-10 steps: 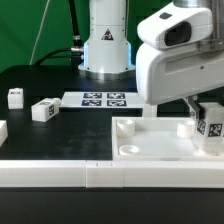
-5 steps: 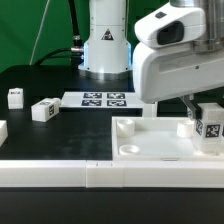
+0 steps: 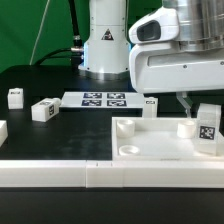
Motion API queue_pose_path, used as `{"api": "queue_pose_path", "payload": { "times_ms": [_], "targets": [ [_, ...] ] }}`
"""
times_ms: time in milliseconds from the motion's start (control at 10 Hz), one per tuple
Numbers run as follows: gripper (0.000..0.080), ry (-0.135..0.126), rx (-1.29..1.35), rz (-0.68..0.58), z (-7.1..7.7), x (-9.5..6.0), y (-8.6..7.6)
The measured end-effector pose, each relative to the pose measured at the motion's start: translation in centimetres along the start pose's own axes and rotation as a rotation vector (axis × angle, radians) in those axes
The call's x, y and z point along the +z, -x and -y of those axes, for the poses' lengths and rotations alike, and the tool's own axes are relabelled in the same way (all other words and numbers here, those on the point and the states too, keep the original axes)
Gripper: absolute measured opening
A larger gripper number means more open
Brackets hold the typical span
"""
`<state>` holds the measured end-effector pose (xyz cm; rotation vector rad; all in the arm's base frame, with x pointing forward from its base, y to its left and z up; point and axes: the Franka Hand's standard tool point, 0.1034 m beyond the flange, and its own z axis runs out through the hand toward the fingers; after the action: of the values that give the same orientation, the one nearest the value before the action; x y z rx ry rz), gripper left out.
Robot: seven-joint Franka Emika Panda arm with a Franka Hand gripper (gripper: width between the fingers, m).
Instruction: Assemble one leg
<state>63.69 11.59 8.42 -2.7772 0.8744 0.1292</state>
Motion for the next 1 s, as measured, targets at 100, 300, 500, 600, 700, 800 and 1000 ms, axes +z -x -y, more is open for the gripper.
{"api": "queue_pose_path", "payload": {
  "times_ms": [100,300,500,600,700,800,1000],
  "targets": [
    [0.0305,-0.016,0.111,-0.003,-0.04,0.01,0.04],
    [0.0305,-0.039,0.294,0.000,-0.07,0.02,-0.04],
    [0.0305,-0.047,0.456,-0.001,0.16,0.07,0.06],
    [0.0305,-0.050,0.557,0.004,0.30,0.14,0.20],
    [0.0305,-0.052,0.606,0.012,0.38,0.14,0.28],
    [0.0303,-0.047,0.626,0.020,0.44,0.11,0.42],
    [0.0302,-0.047,0.669,0.042,0.61,0.15,0.56]
  ]
}}
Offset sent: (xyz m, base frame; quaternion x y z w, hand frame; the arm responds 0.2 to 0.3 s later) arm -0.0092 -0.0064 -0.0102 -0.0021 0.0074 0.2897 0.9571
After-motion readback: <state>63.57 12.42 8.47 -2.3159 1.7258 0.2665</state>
